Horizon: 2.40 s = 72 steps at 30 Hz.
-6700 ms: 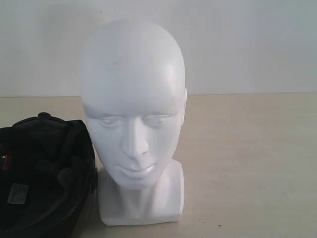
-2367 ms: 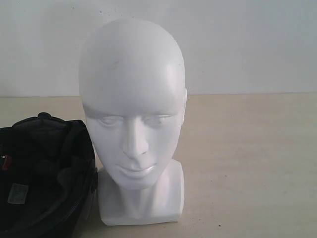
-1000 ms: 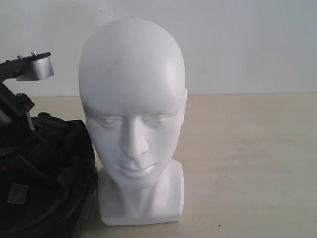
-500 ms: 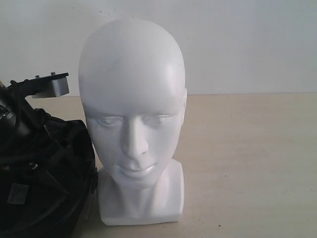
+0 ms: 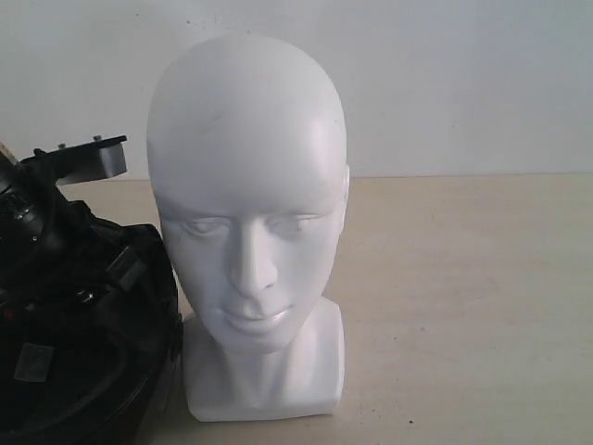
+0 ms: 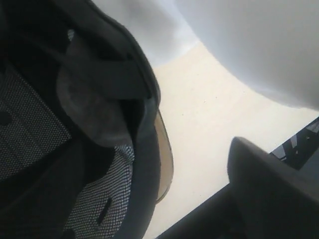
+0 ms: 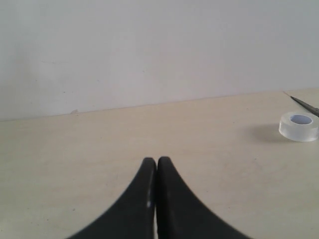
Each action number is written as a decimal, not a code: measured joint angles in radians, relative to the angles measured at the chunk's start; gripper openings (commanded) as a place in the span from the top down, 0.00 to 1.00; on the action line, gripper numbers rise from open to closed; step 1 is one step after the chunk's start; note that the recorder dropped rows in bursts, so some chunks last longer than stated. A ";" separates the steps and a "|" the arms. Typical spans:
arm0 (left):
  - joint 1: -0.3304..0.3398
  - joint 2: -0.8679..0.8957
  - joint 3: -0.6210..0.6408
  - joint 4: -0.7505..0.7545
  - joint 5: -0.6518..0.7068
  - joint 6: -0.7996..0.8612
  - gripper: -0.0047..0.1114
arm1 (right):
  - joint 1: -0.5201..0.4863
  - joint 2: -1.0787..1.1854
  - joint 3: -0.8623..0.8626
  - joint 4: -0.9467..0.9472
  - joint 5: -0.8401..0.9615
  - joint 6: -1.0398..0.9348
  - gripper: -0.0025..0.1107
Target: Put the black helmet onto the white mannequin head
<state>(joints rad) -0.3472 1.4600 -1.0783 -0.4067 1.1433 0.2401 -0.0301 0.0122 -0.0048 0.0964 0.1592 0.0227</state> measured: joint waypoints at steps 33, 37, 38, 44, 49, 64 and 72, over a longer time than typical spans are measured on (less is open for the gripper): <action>-0.004 -0.002 0.209 0.357 0.076 -0.248 0.84 | 0.000 0.000 0.000 0.000 0.000 0.000 0.98; -0.004 -0.002 0.209 0.342 0.082 -0.214 0.92 | 0.000 0.000 0.000 0.000 0.000 0.000 0.98; -0.004 -0.002 0.209 0.336 0.084 -0.200 0.92 | 0.000 0.000 0.000 0.000 0.000 0.000 0.98; -0.005 -0.002 0.209 0.174 0.101 0.031 0.92 | 0.000 0.000 0.000 0.000 0.000 0.000 0.98; -0.020 -0.002 0.207 0.105 0.099 0.158 0.92 | 0.000 0.000 0.000 0.000 0.000 0.000 0.98; -0.021 -0.002 0.207 0.222 0.099 0.381 0.92 | 0.000 0.000 0.000 0.000 0.000 0.000 0.98; -0.021 -0.002 0.207 0.198 0.089 0.504 0.92 | 0.000 0.000 0.000 0.000 0.000 0.000 0.98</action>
<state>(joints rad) -0.3686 1.4583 -0.8711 -0.2082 1.2323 0.7441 -0.0301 0.0122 -0.0048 0.0964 0.1592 0.0227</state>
